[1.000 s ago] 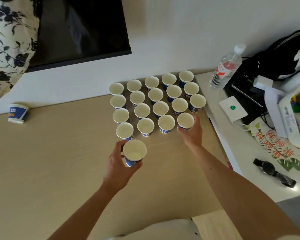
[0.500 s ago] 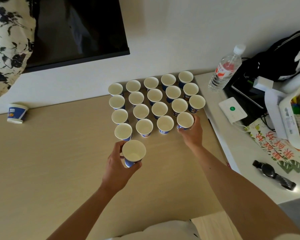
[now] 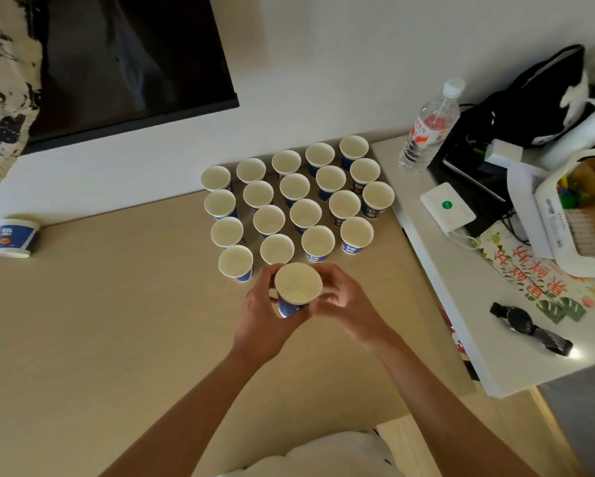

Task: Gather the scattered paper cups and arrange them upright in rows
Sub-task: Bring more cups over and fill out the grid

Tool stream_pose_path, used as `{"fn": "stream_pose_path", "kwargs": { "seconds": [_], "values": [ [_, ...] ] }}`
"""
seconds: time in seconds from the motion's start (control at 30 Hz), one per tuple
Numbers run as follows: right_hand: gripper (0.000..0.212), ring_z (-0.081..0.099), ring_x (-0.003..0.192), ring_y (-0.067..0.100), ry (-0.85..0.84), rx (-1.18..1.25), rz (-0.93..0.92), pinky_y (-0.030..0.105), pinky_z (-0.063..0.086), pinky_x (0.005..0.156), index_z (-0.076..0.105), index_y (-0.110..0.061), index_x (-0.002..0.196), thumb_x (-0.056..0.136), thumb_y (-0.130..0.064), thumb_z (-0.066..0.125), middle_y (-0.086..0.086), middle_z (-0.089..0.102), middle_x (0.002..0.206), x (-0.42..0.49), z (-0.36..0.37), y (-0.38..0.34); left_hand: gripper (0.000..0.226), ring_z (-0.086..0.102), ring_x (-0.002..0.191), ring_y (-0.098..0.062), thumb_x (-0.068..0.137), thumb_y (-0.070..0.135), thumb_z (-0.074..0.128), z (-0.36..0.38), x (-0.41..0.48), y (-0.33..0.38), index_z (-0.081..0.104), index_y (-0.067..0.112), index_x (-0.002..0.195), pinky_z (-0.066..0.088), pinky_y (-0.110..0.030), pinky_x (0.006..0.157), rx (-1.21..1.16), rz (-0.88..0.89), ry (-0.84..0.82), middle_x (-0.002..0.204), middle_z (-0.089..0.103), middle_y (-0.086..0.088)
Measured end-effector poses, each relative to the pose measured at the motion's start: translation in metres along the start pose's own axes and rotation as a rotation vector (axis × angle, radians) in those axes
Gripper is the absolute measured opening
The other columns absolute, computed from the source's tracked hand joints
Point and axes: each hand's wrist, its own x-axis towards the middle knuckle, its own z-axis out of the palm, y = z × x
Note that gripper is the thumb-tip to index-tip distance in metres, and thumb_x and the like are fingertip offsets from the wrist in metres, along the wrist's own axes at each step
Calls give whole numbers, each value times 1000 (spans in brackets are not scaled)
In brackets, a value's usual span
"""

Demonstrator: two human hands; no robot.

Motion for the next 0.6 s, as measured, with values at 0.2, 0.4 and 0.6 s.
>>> {"fn": "stream_pose_path", "kwargs": {
  "seconds": [0.2,0.4,0.6],
  "values": [
    [61,65,111,24,107,42,-56,38,52,94,61,-27,121,66,-21,86,1,70,117,-11,-3,-1,61,61,99,-12,68,14,86,16,6,17,56,18,121,52,-30,81,51,111,-72,110,65,7],
    [62,67,99,12,376,-68,-126,25,55,84,60,-39,115,61,-29,90,-8,69,112,-13,-36,3,88,50,118,-5,70,21,84,19,13,17,37,22,144,47,-21,92,148,119,-218,132,53,11],
    [60,65,83,-1,860,-61,28,38,61,83,57,-28,118,68,-17,88,-24,65,100,8,-78,32,73,55,113,-7,71,20,84,10,9,2,48,21,134,51,-27,88,136,4,-148,125,57,11]
  ]
}}
